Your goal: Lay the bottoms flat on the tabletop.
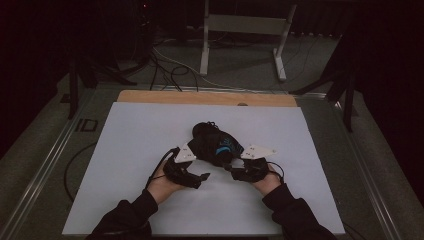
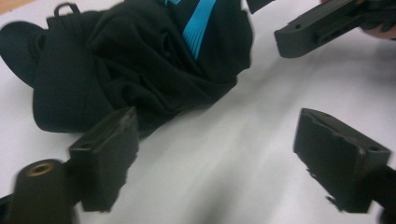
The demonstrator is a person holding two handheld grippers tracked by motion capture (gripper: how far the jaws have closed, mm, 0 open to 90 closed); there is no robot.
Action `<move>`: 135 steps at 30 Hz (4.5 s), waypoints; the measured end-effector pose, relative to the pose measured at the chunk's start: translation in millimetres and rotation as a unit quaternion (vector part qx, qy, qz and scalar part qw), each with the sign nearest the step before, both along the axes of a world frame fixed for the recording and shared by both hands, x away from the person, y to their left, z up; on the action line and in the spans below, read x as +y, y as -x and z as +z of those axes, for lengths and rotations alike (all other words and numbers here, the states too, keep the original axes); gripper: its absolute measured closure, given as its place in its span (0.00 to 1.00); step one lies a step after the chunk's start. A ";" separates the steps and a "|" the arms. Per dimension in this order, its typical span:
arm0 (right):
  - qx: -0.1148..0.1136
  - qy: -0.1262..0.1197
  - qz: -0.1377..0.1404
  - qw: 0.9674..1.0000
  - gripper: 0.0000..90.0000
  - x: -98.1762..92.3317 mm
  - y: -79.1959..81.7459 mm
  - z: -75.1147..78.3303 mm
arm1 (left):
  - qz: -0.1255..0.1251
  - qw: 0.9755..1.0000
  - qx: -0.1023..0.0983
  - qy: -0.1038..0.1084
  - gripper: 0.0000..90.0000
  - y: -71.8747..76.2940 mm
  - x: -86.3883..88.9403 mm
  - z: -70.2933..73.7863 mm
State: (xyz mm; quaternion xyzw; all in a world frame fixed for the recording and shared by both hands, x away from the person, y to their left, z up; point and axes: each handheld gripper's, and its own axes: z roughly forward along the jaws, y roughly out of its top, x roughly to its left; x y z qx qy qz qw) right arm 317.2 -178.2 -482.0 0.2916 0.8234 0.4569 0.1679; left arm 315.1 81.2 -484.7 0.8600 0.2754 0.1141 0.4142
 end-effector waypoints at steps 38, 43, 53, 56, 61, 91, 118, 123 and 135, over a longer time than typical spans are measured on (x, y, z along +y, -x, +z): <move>-0.032 0.037 -0.077 0.996 0.94 -11.1 -18.3 -3.4 | 0.065 0.996 0.001 -0.059 0.96 -55.1 -43.4 -30.6; -0.037 0.037 -0.077 0.996 0.94 -15.1 -18.2 -2.0 | 0.074 0.996 0.002 -0.054 0.97 -52.5 -33.5 -17.8; -0.045 0.039 -0.089 0.994 0.94 -35.4 -13.7 7.0 | 0.092 0.994 -0.025 -0.060 0.97 -46.8 6.8 18.4; -0.046 0.038 -0.092 0.994 0.94 -41.4 -13.2 8.9 | 0.097 0.994 -0.027 -0.053 0.97 -45.8 20.1 27.0; -0.044 0.032 -0.092 0.994 0.94 -47.7 -10.1 11.4 | 0.088 0.994 -0.030 -0.057 0.97 -40.1 28.5 34.7; -0.018 0.023 -0.082 0.996 0.93 -56.2 -0.3 6.1 | 0.018 1.000 0.012 -0.010 0.57 -41.5 21.3 36.0; 0.023 0.053 -0.091 0.994 0.88 -44.9 -5.0 -15.4 | -0.011 0.998 0.050 -0.043 0.54 -33.3 3.2 -22.7; 0.015 0.055 -0.096 0.994 0.97 -49.6 -6.0 -14.2 | -0.030 0.997 0.061 -0.028 0.62 -41.1 -3.0 -27.7; 0.001 0.059 -0.103 0.993 0.98 -61.0 -2.2 -7.7 | -0.008 0.998 0.045 -0.046 0.98 -30.7 23.5 -1.5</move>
